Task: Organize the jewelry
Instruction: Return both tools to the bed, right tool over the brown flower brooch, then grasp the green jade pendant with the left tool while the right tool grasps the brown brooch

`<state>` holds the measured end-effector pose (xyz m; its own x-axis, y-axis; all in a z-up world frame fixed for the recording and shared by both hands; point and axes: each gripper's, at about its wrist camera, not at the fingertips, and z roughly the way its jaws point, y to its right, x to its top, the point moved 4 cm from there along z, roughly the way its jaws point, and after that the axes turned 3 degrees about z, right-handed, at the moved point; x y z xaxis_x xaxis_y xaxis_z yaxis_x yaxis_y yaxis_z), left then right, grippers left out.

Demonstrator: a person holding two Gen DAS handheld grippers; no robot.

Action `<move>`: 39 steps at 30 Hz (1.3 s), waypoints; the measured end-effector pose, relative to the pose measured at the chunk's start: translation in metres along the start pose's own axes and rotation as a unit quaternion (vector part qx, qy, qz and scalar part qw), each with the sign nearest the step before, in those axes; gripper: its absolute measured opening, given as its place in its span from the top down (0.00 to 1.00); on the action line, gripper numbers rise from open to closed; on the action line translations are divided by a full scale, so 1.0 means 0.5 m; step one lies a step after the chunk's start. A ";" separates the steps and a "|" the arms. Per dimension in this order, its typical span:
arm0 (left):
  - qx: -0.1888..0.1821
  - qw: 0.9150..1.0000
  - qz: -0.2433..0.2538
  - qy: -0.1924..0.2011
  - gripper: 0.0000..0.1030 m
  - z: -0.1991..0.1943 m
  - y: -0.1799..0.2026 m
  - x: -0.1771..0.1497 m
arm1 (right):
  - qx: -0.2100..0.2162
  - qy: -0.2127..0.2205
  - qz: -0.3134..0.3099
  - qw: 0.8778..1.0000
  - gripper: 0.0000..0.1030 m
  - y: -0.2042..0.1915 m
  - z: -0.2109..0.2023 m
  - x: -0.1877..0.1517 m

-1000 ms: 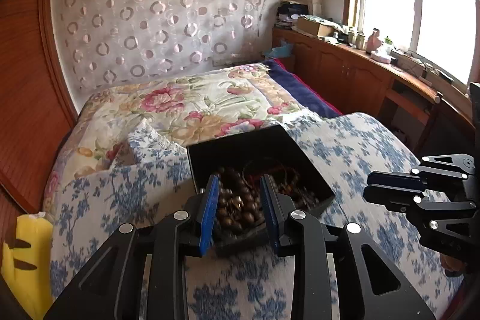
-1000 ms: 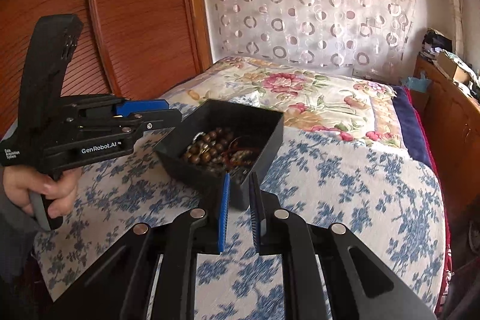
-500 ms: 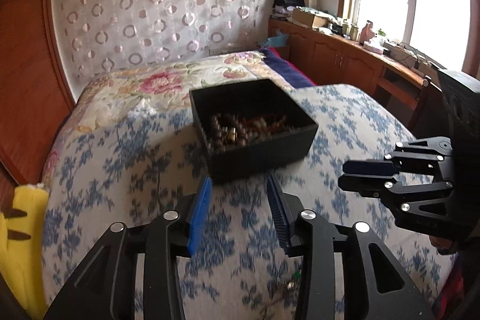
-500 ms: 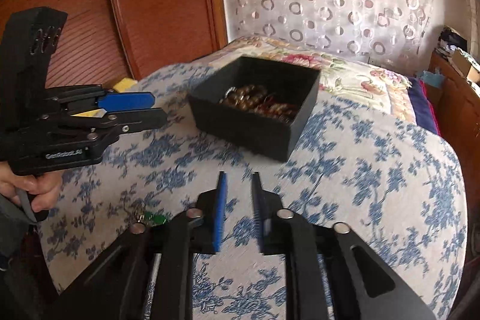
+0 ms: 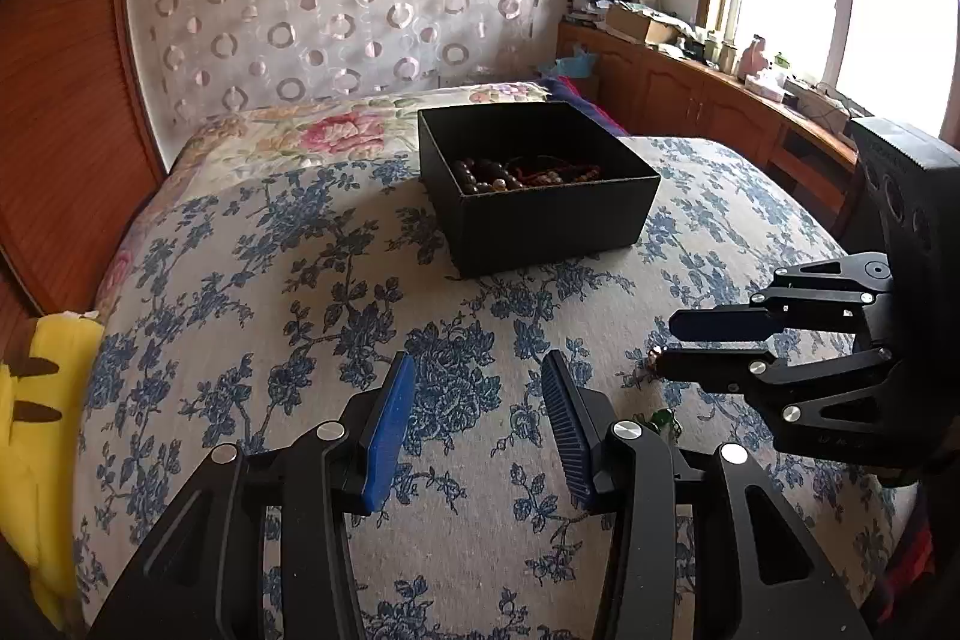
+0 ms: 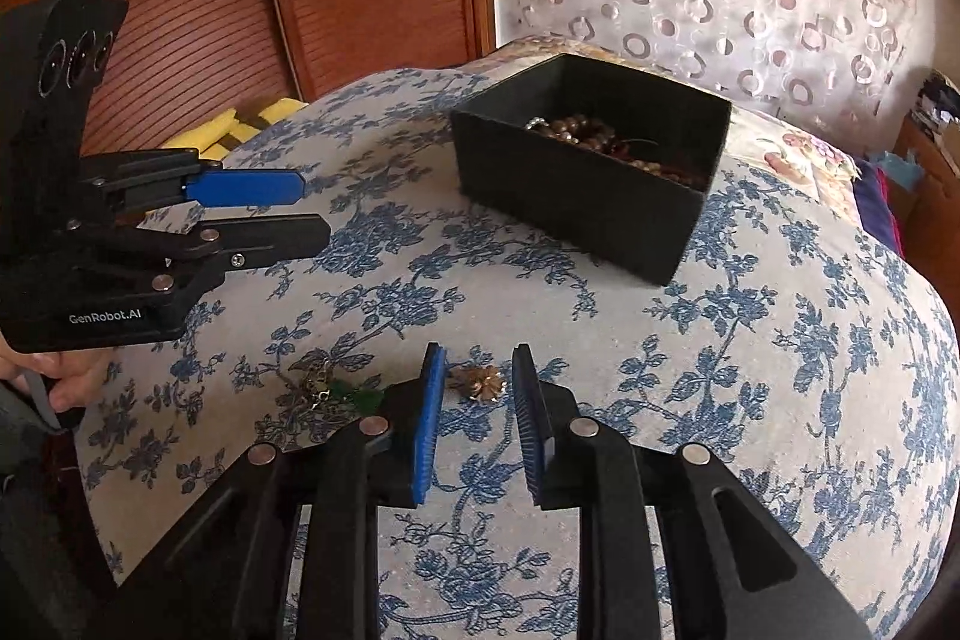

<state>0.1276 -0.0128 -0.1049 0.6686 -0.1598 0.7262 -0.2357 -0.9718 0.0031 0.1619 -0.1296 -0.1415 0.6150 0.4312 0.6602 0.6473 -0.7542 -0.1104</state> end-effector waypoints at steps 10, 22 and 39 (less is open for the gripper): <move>-0.006 1.000 0.000 -0.003 0.59 -0.004 0.008 -0.007 | -0.012 -0.020 -0.013 1.000 0.76 -0.006 0.019 -0.005; -0.048 0.998 0.039 -0.031 0.59 0.012 0.065 -0.025 | -0.016 -0.007 0.002 1.000 0.85 0.029 -0.023 -0.035; -0.070 0.988 0.113 -0.072 0.61 0.044 0.122 -0.026 | -0.027 0.016 0.024 0.999 0.85 0.062 -0.075 -0.071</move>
<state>0.1198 -0.0737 -0.1293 0.6784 -0.4032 0.6142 -0.4795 -0.8764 -0.0457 0.1431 -0.1869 -0.1405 0.6300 0.3780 0.6784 0.5909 -0.8002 -0.1029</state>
